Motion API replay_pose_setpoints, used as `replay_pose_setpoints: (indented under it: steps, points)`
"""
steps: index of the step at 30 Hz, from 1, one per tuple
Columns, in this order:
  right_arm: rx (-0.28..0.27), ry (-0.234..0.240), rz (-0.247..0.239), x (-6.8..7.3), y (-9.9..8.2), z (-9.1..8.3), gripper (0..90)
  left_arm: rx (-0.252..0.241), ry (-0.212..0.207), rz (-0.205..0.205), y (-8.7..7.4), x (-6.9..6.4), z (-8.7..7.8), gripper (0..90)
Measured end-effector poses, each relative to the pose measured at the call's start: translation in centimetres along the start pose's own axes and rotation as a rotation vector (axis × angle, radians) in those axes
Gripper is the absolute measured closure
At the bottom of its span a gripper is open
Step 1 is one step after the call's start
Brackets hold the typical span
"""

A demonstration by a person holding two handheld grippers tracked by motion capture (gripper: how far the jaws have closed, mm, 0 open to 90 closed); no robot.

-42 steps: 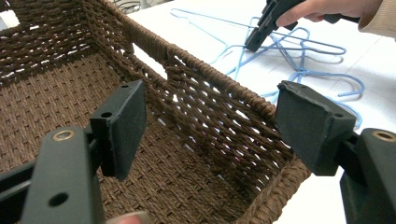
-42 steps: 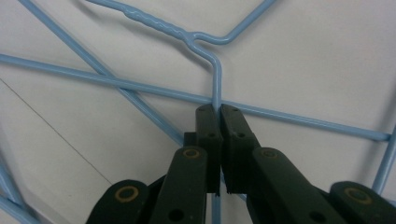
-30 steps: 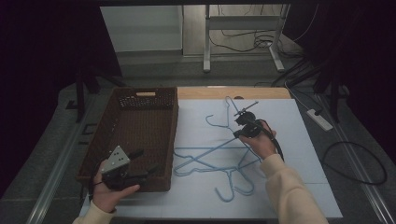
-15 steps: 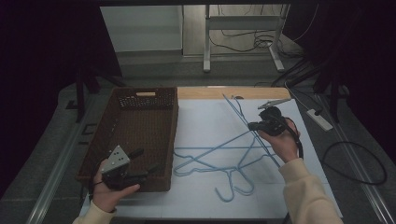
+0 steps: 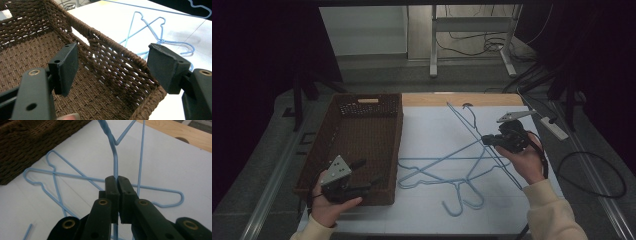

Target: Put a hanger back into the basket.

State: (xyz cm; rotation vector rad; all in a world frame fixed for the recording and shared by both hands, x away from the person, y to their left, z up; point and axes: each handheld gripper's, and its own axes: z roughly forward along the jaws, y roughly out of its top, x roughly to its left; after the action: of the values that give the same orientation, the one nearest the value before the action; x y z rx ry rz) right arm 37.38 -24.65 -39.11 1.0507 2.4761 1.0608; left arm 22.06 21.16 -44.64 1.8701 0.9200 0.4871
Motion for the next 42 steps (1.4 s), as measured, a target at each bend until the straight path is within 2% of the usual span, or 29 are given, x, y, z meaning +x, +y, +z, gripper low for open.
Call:
replay_pose_setpoints:
  steps: [5, 16, 22, 26, 30, 35, 42]
  points:
    - [-0.021, 0.036, -0.025, 0.5, -0.3, -0.9, 88.1, -0.003, 0.000, 0.006, 0.3, -0.1, 0.0, 26.4]
    - [-0.037, 0.088, -0.031, 0.9, -1.4, -1.7, 88.1, -0.011, -0.008, 0.019, 1.2, -0.6, 0.4, 26.4]
    - [-0.057, 0.138, -0.032, 0.8, -2.0, -2.6, 88.1, -0.010, -0.013, 0.024, 1.8, -0.8, 0.8, 26.4]
    - [-0.057, 0.169, -0.035, 0.7, -2.5, -2.7, 88.1, -0.006, -0.017, 0.030, 2.7, -1.1, 1.1, 26.3]
    - [-0.059, 0.200, -0.042, 0.8, -2.6, -2.7, 88.1, -0.012, -0.022, 0.044, 4.2, -1.4, 1.4, 26.4]
    - [-0.060, 0.238, -0.051, 1.1, -2.5, -3.2, 88.1, -0.009, -0.047, 0.094, 6.7, -1.9, 2.8, 26.4]
    - [-0.050, 0.290, -0.067, 1.5, -2.5, -3.8, 88.1, 0.033, -0.124, 0.123, 9.0, -2.1, 6.2, 27.6]
